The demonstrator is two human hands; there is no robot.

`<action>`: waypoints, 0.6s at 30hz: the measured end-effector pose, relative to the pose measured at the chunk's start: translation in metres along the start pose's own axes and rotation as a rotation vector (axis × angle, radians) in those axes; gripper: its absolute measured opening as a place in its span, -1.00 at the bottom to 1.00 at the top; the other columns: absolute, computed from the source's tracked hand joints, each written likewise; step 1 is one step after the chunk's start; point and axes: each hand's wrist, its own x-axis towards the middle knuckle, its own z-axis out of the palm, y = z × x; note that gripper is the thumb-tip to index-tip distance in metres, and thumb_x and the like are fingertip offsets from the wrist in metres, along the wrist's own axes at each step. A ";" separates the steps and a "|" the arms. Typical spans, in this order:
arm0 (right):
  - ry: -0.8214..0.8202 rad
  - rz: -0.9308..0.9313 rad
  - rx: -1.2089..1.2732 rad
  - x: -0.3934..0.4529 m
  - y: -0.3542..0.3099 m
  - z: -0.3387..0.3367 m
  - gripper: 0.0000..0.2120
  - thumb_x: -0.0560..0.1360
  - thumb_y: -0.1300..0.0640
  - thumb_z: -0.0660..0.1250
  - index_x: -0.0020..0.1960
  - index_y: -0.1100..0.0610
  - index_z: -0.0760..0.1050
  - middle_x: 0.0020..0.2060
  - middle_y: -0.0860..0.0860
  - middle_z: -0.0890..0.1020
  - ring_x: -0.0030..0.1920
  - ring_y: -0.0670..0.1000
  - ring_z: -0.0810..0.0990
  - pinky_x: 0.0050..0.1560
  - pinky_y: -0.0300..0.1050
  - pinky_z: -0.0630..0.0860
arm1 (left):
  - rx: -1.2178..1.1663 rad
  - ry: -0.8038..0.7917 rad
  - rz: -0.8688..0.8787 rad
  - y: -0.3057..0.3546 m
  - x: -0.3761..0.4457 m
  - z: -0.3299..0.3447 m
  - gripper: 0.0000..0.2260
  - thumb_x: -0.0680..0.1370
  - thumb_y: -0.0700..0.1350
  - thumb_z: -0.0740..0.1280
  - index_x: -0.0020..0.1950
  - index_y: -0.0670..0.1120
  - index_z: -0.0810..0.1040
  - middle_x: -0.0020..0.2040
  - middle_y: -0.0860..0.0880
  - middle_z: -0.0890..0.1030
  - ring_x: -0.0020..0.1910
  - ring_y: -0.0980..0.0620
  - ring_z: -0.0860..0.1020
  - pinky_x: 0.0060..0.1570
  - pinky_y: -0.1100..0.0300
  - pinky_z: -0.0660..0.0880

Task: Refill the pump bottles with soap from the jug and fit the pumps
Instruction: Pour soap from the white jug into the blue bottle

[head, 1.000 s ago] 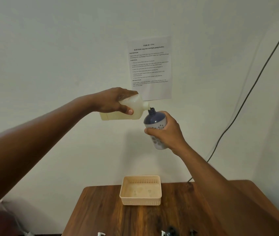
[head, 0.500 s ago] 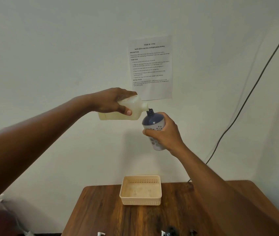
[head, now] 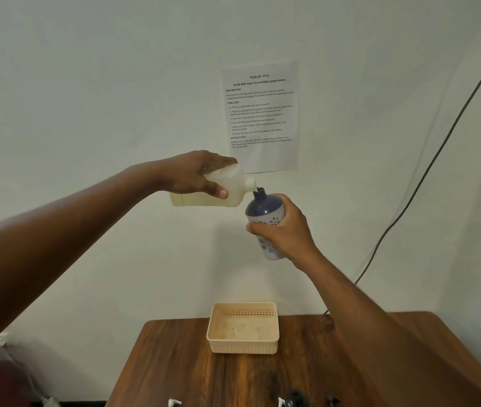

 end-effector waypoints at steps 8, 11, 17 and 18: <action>-0.009 -0.002 -0.006 -0.002 0.001 0.002 -0.41 0.31 0.07 0.65 0.25 -0.07 0.47 0.03 -0.15 0.62 0.01 -0.10 0.63 -0.10 -0.24 0.59 | 0.034 -0.003 -0.008 -0.002 0.000 -0.001 -0.32 0.53 0.03 0.53 0.60 0.04 0.34 0.35 0.10 0.52 0.27 0.02 0.50 0.06 0.37 0.37; -0.009 -0.002 -0.004 0.000 0.001 0.002 -0.41 0.31 0.07 0.65 0.26 -0.07 0.47 0.03 -0.15 0.63 0.01 -0.09 0.63 -0.08 -0.21 0.60 | 0.043 -0.003 -0.010 -0.001 0.000 -0.001 -0.32 0.54 0.02 0.52 0.61 0.04 0.33 0.36 0.09 0.50 0.27 0.02 0.48 0.13 0.27 0.38; -0.006 -0.006 -0.003 0.000 0.000 0.003 -0.43 0.30 0.07 0.65 0.22 -0.09 0.47 0.01 -0.17 0.63 -0.02 -0.12 0.63 -0.05 -0.17 0.63 | 0.013 -0.011 0.003 -0.001 -0.002 -0.003 -0.31 0.48 0.10 0.54 0.56 0.07 0.39 0.35 0.07 0.56 0.27 -0.01 0.53 0.12 0.27 0.45; -0.009 -0.005 -0.002 0.000 0.000 0.003 -0.43 0.31 0.07 0.65 0.21 -0.10 0.47 0.00 -0.17 0.63 -0.02 -0.12 0.63 -0.06 -0.18 0.63 | 0.012 -0.013 0.006 -0.001 -0.002 -0.003 -0.32 0.48 0.09 0.54 0.55 0.07 0.40 0.34 0.06 0.57 0.27 -0.02 0.54 0.13 0.28 0.46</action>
